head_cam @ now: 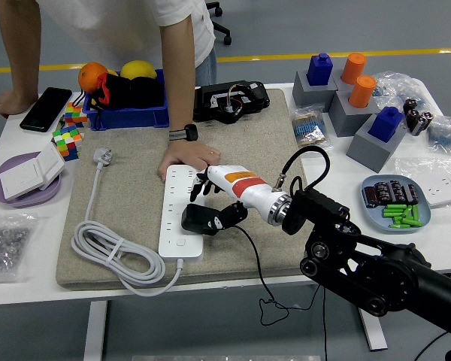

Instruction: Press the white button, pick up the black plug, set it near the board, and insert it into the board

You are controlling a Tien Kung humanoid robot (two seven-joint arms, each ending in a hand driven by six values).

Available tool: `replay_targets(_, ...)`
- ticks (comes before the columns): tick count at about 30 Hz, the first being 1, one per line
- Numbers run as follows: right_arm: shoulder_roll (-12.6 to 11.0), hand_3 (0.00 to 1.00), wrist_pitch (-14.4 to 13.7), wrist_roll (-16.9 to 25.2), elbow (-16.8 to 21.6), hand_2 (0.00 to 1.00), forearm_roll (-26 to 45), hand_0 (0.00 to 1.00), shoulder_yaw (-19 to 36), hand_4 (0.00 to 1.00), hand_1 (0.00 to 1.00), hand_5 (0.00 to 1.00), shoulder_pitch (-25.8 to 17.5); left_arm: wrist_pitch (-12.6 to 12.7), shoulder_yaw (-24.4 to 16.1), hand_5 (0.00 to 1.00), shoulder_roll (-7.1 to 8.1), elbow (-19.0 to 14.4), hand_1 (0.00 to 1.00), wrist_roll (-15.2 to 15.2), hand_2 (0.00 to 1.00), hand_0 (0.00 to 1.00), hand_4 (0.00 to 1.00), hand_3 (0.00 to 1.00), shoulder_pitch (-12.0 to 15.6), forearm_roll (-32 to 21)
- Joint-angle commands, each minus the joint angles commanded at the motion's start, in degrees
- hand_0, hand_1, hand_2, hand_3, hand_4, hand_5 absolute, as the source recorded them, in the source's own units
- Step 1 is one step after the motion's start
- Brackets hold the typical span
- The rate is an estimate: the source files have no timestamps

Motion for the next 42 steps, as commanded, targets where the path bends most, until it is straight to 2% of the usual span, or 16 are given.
replay_targets(4,-0.7,0.472,0.1,-0.2,2.6,0.549,0.8,0.506,2.6,0.99,0.518,0.005,-1.4,0.0,0.0,0.028,-0.02,0.0,0.643,-0.1,0.644,0.651,0.583,0.686,-0.1,0.1)
replay_targets(7,-1.9,0.472,-0.3,0.6,6.7,0.549,2.8,0.506,5.2,0.99,0.518,0.005,-4.0,0.0,-0.1,0.028,-0.05,0.0,0.643,-0.1,0.644,0.651,0.583,0.686,0.0,0.1)
replay_targets(8,-2.5,0.487,-0.8,1.3,8.0,0.554,3.6,0.53,5.8,0.99,0.539,0.043,-5.0,0.0,-0.1,0.028,-0.07,0.0,0.644,-0.1,0.644,0.651,0.583,0.686,0.1,0.1)
replay_targets(13,-4.7,0.487,-3.3,5.9,14.7,0.554,7.6,0.53,7.5,0.99,0.539,0.043,-10.1,0.0,-0.5,0.028,-0.1,0.0,0.644,0.0,0.644,0.651,0.583,0.686,0.2,0.3)
replay_targets(14,-5.0,0.565,-3.6,7.0,15.8,0.56,8.8,0.618,7.4,0.946,0.593,0.21,-11.0,0.0,-0.6,0.028,-0.1,0.0,0.643,0.0,0.644,0.652,0.583,0.685,0.2,0.5)
replay_targets(17,-6.3,0.565,-3.9,9.4,18.6,0.56,10.7,0.618,6.4,0.946,0.593,0.21,-13.4,0.0,-0.4,0.028,-0.19,0.0,0.643,0.0,0.644,0.652,0.583,0.685,0.1,0.3)
replay_targets(19,-6.7,0.565,-3.9,9.6,19.2,0.56,11.0,0.618,5.8,0.946,0.593,0.21,-14.3,0.1,-0.2,0.028,-0.22,0.0,0.643,-0.1,0.644,0.652,0.583,0.685,0.1,0.0)
replay_targets(20,-7.0,0.652,-3.7,9.4,19.3,0.662,11.0,0.793,5.4,0.866,0.733,0.301,-15.1,0.1,0.0,0.028,-0.26,0.0,0.643,-0.2,0.644,0.652,0.583,0.686,0.0,-0.2)
replay_targets(25,-7.0,0.652,-3.1,8.8,17.4,0.662,10.6,0.793,4.1,0.866,0.733,0.301,-16.9,0.1,0.2,0.028,-0.38,0.0,0.643,-0.3,0.644,0.652,0.583,0.686,-0.1,-0.4)
replay_targets(26,-6.9,0.824,-2.9,8.6,17.0,0.829,10.4,0.935,3.8,0.776,0.885,0.551,-17.0,0.1,0.2,0.028,-0.4,0.0,0.643,-0.3,0.644,0.651,0.583,0.686,-0.1,-0.5)
replay_targets(31,-6.4,0.824,-2.5,6.7,15.5,0.829,7.6,0.935,3.7,0.776,0.885,0.551,-17.7,0.1,0.0,0.028,-0.38,0.0,0.643,-0.2,0.644,0.651,0.583,0.686,0.0,-0.3)
replay_targets(32,-6.4,0.88,-2.5,6.5,15.4,0.887,7.2,0.987,3.7,0.786,0.929,0.678,-17.8,0.1,-0.1,0.028,-0.37,0.0,0.643,-0.2,0.644,0.651,0.583,0.685,0.0,-0.2)
replay_targets(42,-7.0,0.887,-2.5,5.6,15.1,0.887,7.0,0.994,3.0,0.796,0.933,0.711,-18.9,0.0,-0.2,0.029,-0.29,0.0,0.644,0.0,0.643,0.651,0.582,0.687,0.3,0.2)
